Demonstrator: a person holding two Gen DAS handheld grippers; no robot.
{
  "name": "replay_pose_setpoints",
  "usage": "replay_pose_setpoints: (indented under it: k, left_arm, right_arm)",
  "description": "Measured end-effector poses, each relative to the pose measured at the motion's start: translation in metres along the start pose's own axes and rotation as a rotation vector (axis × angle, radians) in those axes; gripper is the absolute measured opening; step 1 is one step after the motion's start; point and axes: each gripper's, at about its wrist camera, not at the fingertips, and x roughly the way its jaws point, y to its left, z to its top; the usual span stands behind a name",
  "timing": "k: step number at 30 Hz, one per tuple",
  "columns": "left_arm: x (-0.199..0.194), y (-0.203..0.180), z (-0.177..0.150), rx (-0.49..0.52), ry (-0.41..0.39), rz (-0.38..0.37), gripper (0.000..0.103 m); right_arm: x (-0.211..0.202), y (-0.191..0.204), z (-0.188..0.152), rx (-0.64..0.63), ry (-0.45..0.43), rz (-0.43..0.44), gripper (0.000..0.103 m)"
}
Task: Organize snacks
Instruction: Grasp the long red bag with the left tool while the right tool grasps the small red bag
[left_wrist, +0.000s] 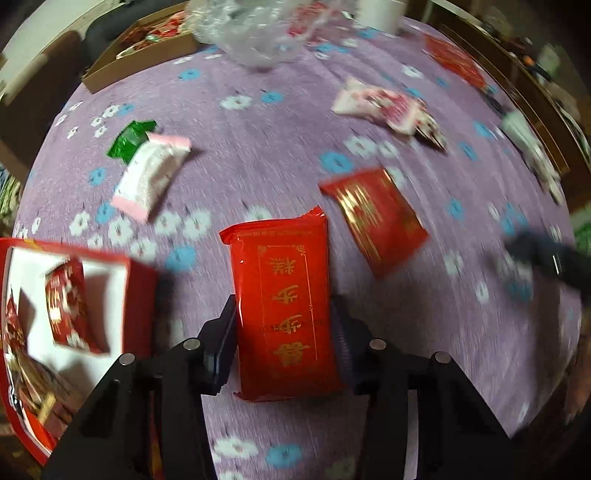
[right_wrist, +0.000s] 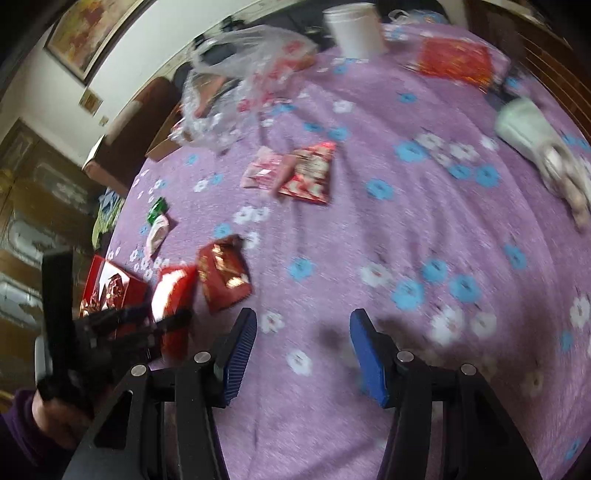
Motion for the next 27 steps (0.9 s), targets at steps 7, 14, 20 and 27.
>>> replay_pose_setpoints:
  k: [7, 14, 20, 27]
  left_arm:
    - [-0.015, 0.012, -0.043, 0.011, 0.053, -0.032, 0.044]
    - [-0.018, 0.018, -0.059, 0.039, 0.045, -0.002, 0.044]
    - [-0.017, 0.013, -0.054, 0.018, 0.051, -0.002, 0.044]
    - [-0.015, 0.015, -0.044, 0.008, 0.052, -0.008, 0.044]
  right_arm:
    - [0.038, 0.064, 0.025, -0.172, 0.044, -0.007, 0.055]
    - [0.091, 0.1, 0.033, -0.26, 0.12, -0.117, 0.061]
    - [0.086, 0.101, 0.023, -0.323, 0.077, -0.186, 0.039]
    - [0.052, 0.059, -0.006, -0.279, 0.1, -0.177, 0.037]
